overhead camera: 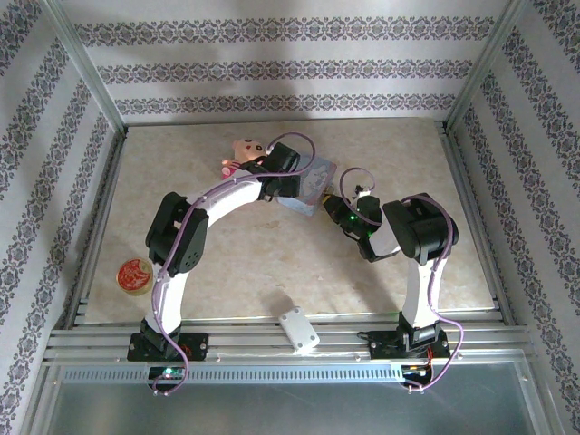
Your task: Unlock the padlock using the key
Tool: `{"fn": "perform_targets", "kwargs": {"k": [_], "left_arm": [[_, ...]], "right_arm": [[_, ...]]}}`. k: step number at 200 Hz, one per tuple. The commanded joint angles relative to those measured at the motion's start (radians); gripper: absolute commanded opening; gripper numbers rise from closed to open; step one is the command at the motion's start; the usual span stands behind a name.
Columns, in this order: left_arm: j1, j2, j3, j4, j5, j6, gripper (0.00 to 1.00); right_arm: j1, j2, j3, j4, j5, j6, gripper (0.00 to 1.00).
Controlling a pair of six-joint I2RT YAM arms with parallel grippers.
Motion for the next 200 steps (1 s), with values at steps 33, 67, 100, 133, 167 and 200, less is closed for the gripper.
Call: {"fn": "perform_targets", "kwargs": {"k": [33,67,100,133,167,200], "left_arm": [[0.006,0.061,-0.091,-0.236,-0.052,0.065,0.80],[0.006,0.059,-0.097,-0.231,-0.051,0.059,0.80],[0.006,0.059,-0.100,-0.230,-0.058,0.059,0.80],[0.008,0.060,-0.103,-0.229,-0.071,0.064,0.80],[0.013,0.060,-0.099,-0.236,-0.090,0.069,0.80],[0.017,0.054,-0.100,-0.235,-0.088,0.065,0.80]], "right_arm": [[-0.033,0.053,0.061,0.104,0.086,0.071,0.00],[-0.036,0.077,0.107,0.173,0.041,0.147,0.00],[-0.044,0.030,0.092,0.167,0.002,0.128,0.00],[-0.064,-0.072,0.078,-0.058,-0.056,0.009,0.00],[-0.038,-0.191,0.199,-0.726,-0.007,-0.334,0.00],[0.008,-0.239,0.308,-1.165,0.227,-0.594,0.00]]}}
